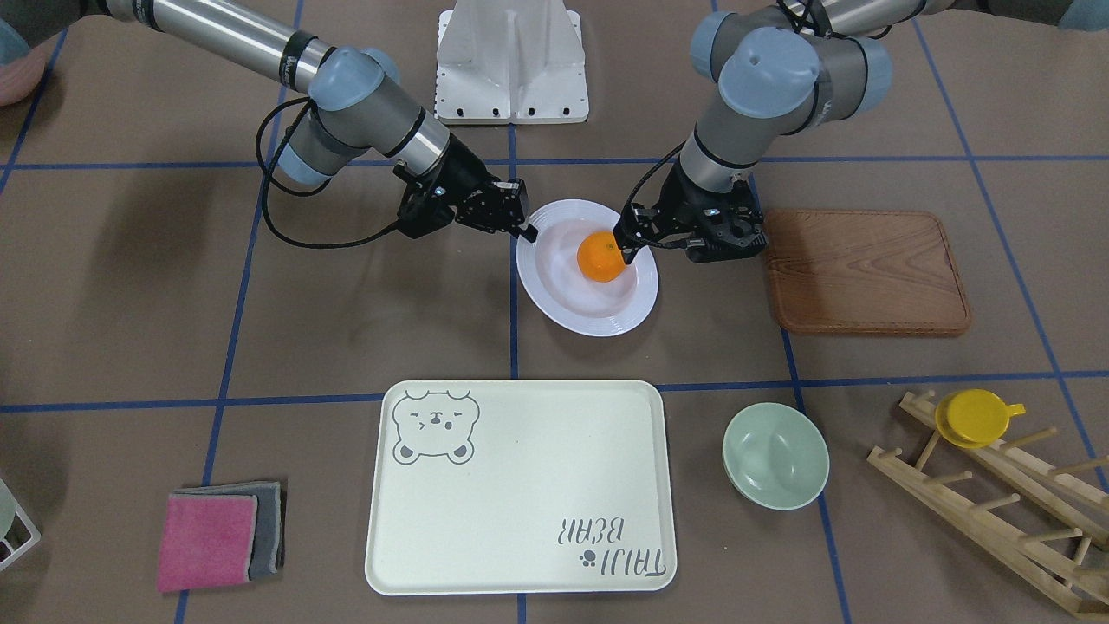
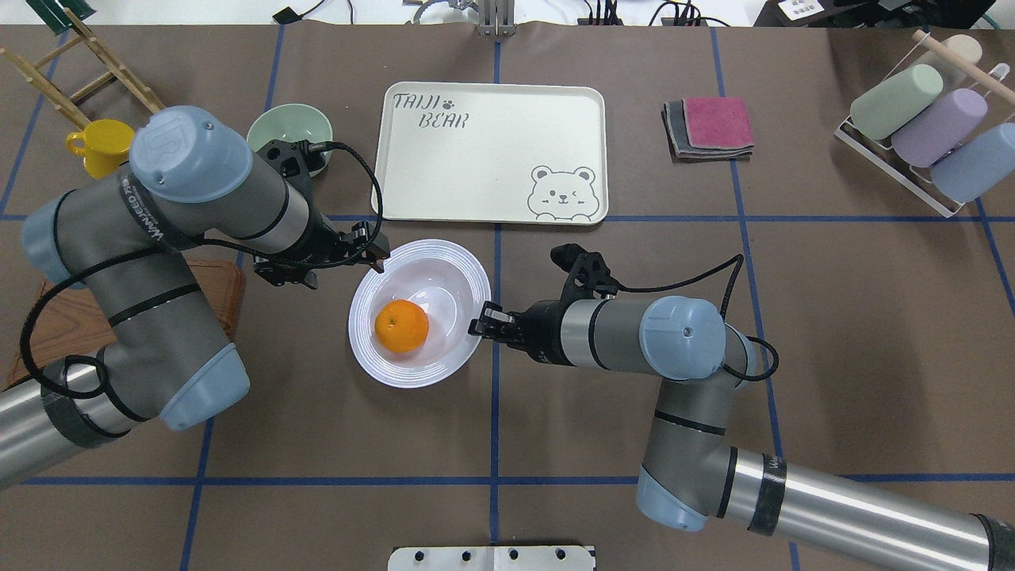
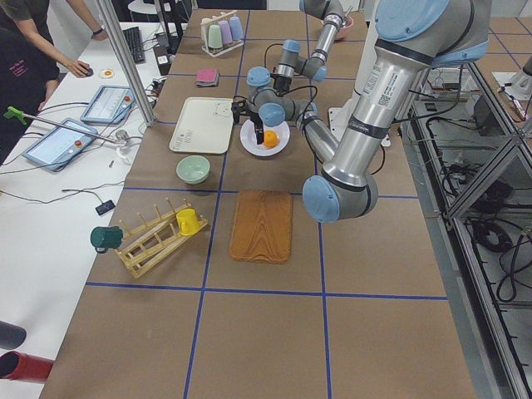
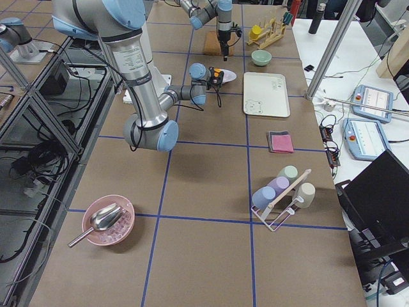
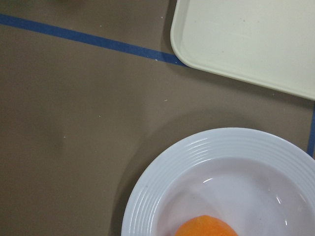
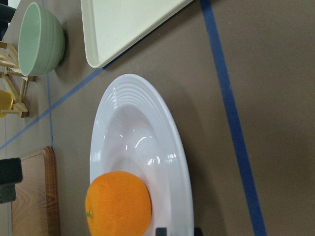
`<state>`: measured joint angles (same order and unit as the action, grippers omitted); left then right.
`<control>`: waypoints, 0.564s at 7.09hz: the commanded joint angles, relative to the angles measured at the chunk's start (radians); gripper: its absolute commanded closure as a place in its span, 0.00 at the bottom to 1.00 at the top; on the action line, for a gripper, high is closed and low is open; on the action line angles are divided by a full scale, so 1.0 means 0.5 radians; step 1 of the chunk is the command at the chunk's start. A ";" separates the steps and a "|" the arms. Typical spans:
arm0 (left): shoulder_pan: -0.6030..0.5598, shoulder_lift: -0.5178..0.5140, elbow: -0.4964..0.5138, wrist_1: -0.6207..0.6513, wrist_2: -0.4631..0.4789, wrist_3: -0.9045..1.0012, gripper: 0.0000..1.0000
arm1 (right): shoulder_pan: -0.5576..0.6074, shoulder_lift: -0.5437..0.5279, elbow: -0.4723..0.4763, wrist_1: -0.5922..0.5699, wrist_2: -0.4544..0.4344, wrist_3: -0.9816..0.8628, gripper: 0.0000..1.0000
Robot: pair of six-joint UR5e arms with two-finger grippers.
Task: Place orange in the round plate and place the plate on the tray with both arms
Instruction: 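Slide the plate with the right gripper onto the bear tray while the left gripper withdraws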
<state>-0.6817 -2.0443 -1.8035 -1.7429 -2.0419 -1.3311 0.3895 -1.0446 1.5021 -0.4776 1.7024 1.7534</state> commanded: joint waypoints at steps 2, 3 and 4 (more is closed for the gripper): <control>-0.194 0.134 -0.114 0.007 -0.140 0.192 0.03 | 0.058 0.006 0.005 0.181 -0.015 0.217 1.00; -0.235 0.164 -0.121 0.007 -0.147 0.250 0.03 | 0.089 0.006 0.005 0.258 -0.030 0.300 1.00; -0.277 0.180 -0.127 0.007 -0.144 0.318 0.03 | 0.132 0.024 -0.001 0.332 -0.148 0.407 1.00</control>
<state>-0.7906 -1.9697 -1.8606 -1.7396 -2.1081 -1.2135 0.4316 -1.0397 1.5042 -0.3603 1.6777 1.8937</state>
